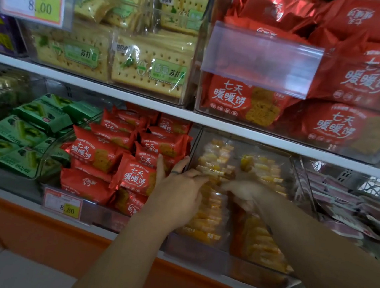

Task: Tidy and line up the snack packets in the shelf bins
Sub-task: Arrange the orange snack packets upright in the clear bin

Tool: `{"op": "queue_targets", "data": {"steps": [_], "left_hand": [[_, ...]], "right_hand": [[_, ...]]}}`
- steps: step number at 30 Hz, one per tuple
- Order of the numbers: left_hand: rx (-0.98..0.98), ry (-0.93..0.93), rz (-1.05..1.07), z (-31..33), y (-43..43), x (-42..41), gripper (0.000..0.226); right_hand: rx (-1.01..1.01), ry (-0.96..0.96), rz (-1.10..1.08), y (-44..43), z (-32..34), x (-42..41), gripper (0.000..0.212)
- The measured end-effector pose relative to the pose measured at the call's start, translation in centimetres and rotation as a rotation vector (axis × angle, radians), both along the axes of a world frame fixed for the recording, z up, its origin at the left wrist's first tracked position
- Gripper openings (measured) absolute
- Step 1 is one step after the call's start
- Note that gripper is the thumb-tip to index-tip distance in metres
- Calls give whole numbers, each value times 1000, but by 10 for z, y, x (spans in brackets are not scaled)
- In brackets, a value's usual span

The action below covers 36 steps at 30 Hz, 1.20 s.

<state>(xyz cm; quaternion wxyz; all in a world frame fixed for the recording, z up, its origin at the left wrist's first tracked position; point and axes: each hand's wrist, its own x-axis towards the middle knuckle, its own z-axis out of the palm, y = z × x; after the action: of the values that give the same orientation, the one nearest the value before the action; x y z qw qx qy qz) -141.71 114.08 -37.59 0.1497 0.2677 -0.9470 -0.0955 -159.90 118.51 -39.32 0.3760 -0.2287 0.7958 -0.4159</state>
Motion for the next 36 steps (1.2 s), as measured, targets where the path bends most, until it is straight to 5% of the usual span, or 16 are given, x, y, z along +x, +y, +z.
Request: {"op": "queue_targets", "data": {"steps": [9, 15, 20, 24, 28, 36], "left_hand": [[3, -5, 4, -1, 0, -1, 45], [6, -1, 4, 0, 1, 0, 45], [11, 1, -2, 1, 1, 0, 46], [2, -14, 1, 1, 1, 0, 47], [-15, -23, 1, 0, 1, 0, 47], [-21, -25, 27, -2, 0, -2, 48]], "right_hand": [[-145, -14, 162, 12, -4, 2, 65], [-70, -8, 178, 4, -10, 2, 68], [-179, -281, 109, 7, -1, 0, 63], [-162, -302, 175, 5, 4, 6, 77], [-137, -215, 293, 4, -4, 5, 136], [-215, -176, 296, 7, -12, 5, 142]]}}
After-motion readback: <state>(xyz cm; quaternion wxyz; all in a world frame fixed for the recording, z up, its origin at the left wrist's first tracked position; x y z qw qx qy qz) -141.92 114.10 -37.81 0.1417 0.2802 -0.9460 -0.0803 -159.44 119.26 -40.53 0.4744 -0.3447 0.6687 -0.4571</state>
